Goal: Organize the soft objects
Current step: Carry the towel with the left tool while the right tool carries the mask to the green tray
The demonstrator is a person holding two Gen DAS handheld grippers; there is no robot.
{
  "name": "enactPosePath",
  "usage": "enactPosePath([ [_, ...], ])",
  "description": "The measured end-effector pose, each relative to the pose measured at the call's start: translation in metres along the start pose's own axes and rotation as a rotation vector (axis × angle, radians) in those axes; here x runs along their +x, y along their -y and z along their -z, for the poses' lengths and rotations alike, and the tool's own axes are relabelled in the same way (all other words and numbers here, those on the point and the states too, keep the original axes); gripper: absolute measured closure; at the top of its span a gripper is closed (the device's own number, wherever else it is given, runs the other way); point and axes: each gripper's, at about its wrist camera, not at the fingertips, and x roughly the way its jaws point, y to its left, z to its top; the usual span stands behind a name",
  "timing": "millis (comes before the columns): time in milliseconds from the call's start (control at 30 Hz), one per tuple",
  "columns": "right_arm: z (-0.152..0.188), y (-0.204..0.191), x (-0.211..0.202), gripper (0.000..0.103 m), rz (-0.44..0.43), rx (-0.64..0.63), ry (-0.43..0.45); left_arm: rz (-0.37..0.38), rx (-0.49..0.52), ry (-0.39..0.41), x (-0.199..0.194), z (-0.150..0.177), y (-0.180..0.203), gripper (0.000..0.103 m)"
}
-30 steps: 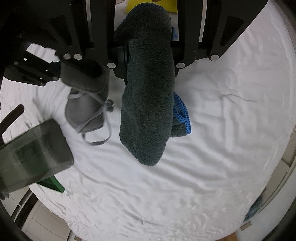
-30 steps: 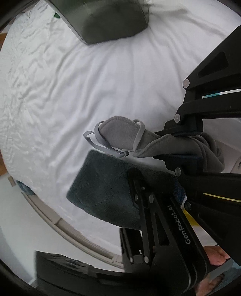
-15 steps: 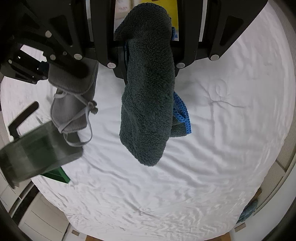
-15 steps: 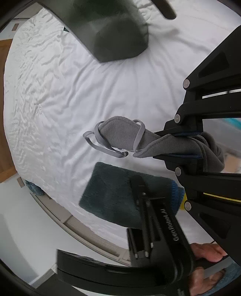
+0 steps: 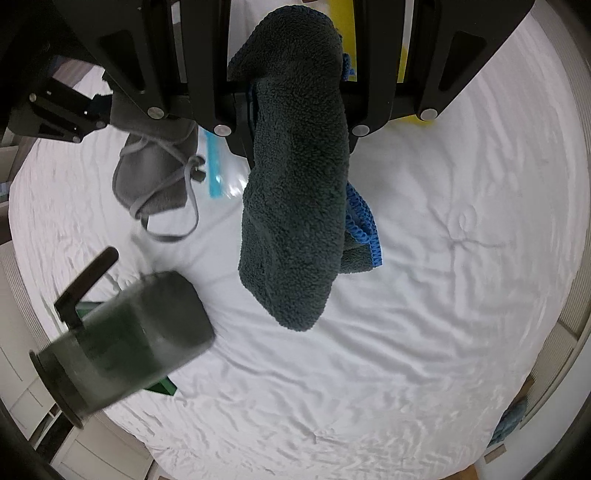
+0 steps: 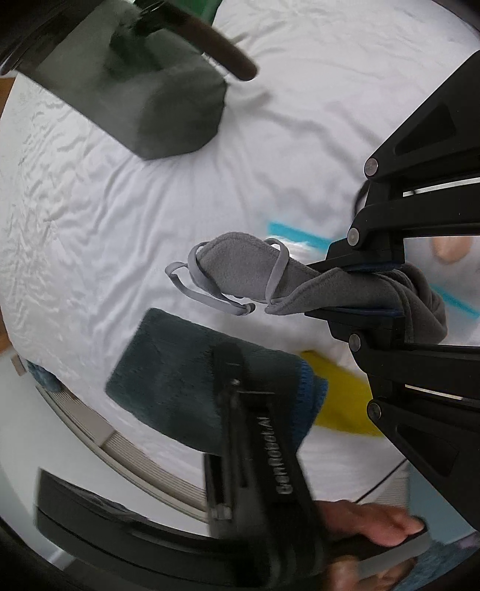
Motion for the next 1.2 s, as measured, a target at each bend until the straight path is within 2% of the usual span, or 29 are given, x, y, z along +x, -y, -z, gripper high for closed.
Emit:
enactPosePath([
  [133, 0.027, 0.015, -0.012, 0.09, -0.024, -0.038, -0.044, -0.009, -0.007, -0.034, 0.004, 0.017, 0.034, 0.08],
  [300, 0.049, 0.052, -0.028, 0.09, -0.034, -0.044, -0.098, 0.02, -0.004, -0.074, 0.01, 0.034, 0.086, 0.08],
  [667, 0.101, 0.172, -0.091, 0.09, 0.038, 0.03, -0.179, 0.123, 0.071, -0.15, 0.029, 0.046, 0.211, 0.08],
  [1000, 0.132, 0.259, -0.14, 0.09, 0.133, 0.107, -0.183, 0.219, 0.159, -0.18, 0.05, 0.027, 0.319, 0.08],
  [1200, 0.129, 0.299, -0.163, 0.09, 0.186, 0.137, -0.156, 0.244, 0.175, -0.15, 0.057, -0.001, 0.353, 0.079],
])
